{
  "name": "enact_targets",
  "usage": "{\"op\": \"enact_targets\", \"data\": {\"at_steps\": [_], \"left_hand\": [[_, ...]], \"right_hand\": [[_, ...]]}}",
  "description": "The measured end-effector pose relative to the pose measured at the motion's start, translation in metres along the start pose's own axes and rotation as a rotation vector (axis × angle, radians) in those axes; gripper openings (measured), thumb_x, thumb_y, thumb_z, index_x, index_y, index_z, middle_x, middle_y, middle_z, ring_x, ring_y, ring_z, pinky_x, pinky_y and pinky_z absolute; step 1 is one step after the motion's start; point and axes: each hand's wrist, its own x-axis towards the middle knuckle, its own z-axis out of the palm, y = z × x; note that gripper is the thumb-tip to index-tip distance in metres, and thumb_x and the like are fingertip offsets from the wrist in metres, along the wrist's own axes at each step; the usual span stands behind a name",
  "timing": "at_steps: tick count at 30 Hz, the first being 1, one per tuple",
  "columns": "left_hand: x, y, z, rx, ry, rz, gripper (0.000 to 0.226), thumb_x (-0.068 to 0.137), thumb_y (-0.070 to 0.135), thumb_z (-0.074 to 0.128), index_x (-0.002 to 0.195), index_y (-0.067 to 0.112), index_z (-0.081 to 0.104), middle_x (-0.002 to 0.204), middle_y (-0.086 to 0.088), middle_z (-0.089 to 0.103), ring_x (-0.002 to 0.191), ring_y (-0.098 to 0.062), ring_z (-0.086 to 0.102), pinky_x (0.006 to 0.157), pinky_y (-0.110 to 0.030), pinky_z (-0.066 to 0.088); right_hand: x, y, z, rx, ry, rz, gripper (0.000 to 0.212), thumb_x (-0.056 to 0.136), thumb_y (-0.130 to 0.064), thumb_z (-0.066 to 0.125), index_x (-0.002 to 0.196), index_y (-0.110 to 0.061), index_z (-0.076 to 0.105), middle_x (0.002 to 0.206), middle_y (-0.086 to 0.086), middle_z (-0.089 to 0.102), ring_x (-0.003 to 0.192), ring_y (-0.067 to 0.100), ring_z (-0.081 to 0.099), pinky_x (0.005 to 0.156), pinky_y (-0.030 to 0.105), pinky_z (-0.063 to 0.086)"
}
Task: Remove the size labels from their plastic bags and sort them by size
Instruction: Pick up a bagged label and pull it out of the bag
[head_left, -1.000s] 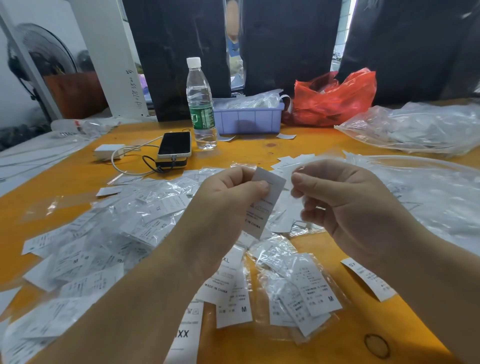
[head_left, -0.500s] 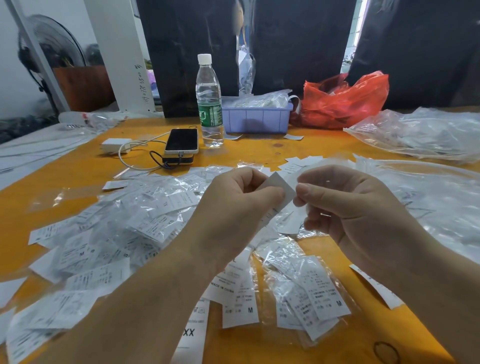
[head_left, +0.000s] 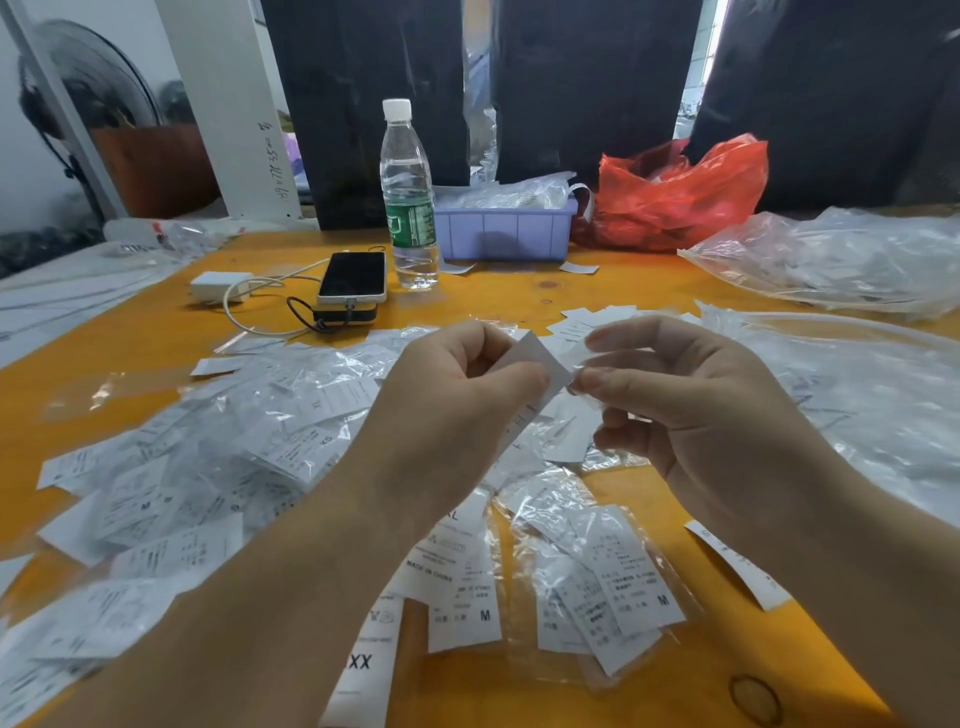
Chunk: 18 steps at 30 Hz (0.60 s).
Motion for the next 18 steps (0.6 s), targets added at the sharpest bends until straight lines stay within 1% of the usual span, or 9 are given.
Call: {"op": "enact_targets", "data": {"at_steps": [3,6,10,14,18], "left_hand": [[-0.0009,0.0017,-0.0011,0.0,-0.003,-0.007,0.007,0.085,0.023,0.068,0.078,0.022,0.069,0.07,0.008,0.066,0.056,0.002,0.055,0.055,-0.021,0.047],[-0.0005,0.0014,-0.0018,-0.002,0.001,-0.01,0.006,0.085,0.024,0.068,0.079,0.023,0.069,0.073,0.007,0.067,0.057,0.003,0.056,0.054,-0.019,0.047],[-0.0009,0.001,-0.0002,0.003,-0.018,-0.003,0.007,0.085,0.024,0.068,0.078,0.024,0.069,0.071,0.01,0.066,0.057,0.003,0.056,0.05,-0.014,0.046],[-0.0023,0.0019,-0.0001,-0.012,-0.066,0.013,0.005,0.085,0.024,0.07,0.081,0.022,0.07,0.071,0.005,0.065,0.059,0.0,0.056,0.05,-0.011,0.045],[-0.0037,0.0019,-0.0001,-0.018,-0.115,0.023,0.006,0.084,0.027,0.071,0.083,0.022,0.071,0.072,0.005,0.067,0.062,-0.001,0.059,0.053,-0.01,0.045]], "right_hand": [[-0.0022,-0.0017,0.0009,0.001,-0.016,-0.005,0.037,0.055,-0.015,0.076,0.091,-0.011,0.069,0.077,0.01,0.072,0.054,0.014,0.058,0.051,0.024,0.051],[-0.003,-0.0014,0.0021,-0.009,-0.03,-0.015,0.038,0.055,-0.016,0.076,0.092,-0.01,0.068,0.078,0.012,0.072,0.057,0.017,0.059,0.051,0.025,0.051],[-0.0038,-0.0008,0.0014,-0.054,-0.031,-0.031,0.035,0.059,-0.015,0.075,0.093,-0.009,0.068,0.078,0.012,0.071,0.059,0.02,0.059,0.053,0.025,0.053],[-0.004,0.0,0.0015,-0.066,-0.024,-0.036,0.031,0.062,-0.015,0.075,0.092,-0.01,0.069,0.079,0.012,0.069,0.06,0.021,0.059,0.052,0.025,0.053],[-0.0033,0.0004,0.0021,-0.059,-0.023,-0.038,0.029,0.061,-0.016,0.075,0.089,-0.011,0.069,0.077,0.009,0.068,0.059,0.019,0.059,0.052,0.026,0.053]]}}
